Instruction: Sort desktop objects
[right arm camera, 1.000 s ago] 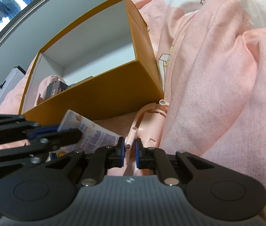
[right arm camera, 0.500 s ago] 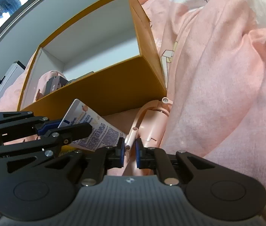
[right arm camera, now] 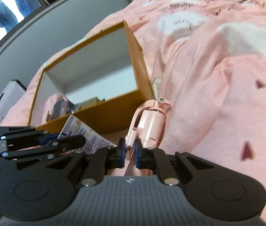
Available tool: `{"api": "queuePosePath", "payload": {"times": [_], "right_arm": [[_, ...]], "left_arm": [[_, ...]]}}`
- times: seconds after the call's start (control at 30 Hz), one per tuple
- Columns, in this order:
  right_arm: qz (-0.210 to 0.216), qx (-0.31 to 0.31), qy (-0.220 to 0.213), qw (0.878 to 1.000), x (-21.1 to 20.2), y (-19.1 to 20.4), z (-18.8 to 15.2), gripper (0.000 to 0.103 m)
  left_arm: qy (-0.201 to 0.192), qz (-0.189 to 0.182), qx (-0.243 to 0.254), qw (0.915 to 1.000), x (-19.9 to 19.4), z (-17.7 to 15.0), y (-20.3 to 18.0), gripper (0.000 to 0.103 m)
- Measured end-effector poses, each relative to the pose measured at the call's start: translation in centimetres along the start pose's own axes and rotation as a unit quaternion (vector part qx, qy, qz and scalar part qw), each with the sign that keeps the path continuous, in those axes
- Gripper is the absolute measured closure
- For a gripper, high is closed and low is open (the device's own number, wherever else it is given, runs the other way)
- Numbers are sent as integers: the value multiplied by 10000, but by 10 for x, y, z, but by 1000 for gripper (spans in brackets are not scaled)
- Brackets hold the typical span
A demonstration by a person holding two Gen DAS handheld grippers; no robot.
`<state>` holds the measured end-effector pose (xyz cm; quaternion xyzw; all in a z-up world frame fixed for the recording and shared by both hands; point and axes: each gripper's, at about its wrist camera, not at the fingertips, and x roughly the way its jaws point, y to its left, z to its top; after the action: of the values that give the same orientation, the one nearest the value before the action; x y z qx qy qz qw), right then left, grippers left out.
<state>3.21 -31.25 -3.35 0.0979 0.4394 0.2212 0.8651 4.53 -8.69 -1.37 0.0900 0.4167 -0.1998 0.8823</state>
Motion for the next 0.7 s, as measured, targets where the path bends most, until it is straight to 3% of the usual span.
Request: {"api": "queuePosePath", "payload": {"times": [0.33, 0.57, 0.7], "right_arm": [[-42, -316, -775, 9965, -59, 16, 39, 97], [189, -787, -855, 9930, -50, 41, 77, 97], [267, -1015, -882, 9906, -34, 55, 103, 97]], "left_arm": [[-438, -515, -395, 9969, -45, 16, 20, 93], [-760, -639, -684, 9927, -71, 33, 42, 93], [-1008, -459, -841, 9903, -82, 42, 61, 93]]}}
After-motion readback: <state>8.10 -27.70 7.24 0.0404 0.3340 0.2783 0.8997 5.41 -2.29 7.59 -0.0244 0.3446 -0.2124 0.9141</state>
